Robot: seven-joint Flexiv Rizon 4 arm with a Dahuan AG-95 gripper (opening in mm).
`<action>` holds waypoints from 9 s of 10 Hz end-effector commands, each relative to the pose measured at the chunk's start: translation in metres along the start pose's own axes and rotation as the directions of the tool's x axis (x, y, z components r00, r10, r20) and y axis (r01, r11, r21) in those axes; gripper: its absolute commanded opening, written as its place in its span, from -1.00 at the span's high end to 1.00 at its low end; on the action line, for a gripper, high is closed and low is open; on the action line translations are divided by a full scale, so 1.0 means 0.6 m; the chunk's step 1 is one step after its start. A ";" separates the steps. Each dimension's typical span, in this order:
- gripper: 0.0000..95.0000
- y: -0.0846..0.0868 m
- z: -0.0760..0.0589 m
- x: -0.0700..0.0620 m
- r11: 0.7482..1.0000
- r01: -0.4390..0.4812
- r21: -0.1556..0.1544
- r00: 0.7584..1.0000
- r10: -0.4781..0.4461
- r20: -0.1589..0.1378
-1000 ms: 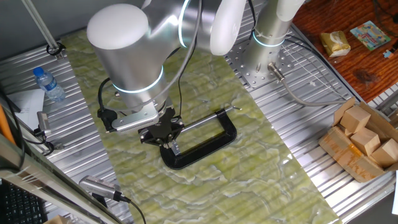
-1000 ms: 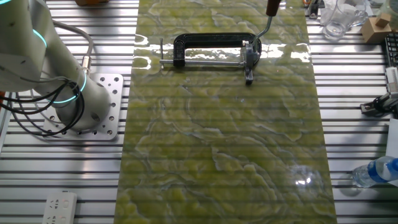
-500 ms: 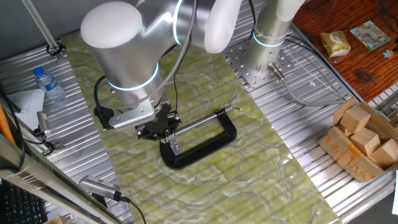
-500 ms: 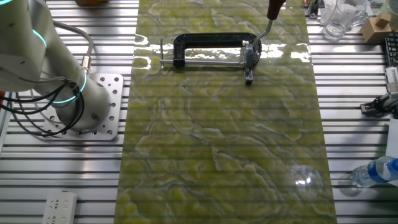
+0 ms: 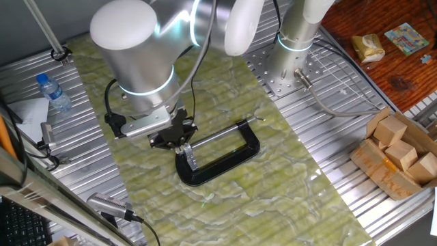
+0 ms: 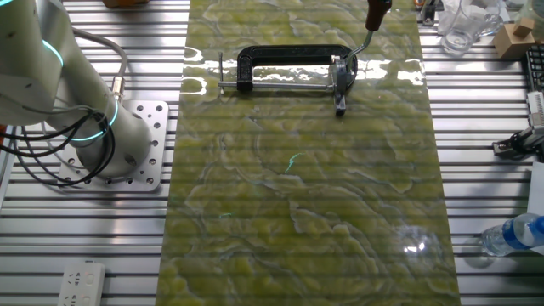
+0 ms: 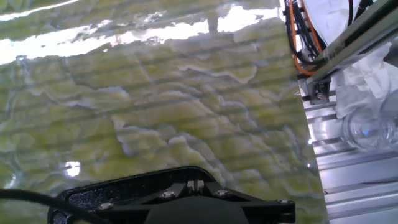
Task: Push down the lever
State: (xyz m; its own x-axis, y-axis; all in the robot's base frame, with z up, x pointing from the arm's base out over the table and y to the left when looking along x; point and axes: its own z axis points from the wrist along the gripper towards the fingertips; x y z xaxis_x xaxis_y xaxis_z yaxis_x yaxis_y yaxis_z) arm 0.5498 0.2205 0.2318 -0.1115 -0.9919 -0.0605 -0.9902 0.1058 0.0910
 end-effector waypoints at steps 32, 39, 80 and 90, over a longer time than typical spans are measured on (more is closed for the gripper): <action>1.00 -0.028 0.034 0.123 1.000 0.023 0.020 0.976 -0.018 -0.217; 1.00 -0.036 0.052 0.141 0.997 0.069 0.025 0.973 -0.062 -0.222; 1.00 -0.041 0.049 0.194 0.979 0.200 0.030 0.889 -0.169 -0.426; 1.00 -0.049 0.063 0.201 0.966 0.257 0.019 0.846 -0.215 -0.487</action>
State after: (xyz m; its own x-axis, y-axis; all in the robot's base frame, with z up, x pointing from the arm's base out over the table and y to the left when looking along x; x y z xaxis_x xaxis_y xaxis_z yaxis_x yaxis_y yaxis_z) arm 0.5636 0.1002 0.1824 0.1613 -0.8952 0.4155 -0.9868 -0.1521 0.0553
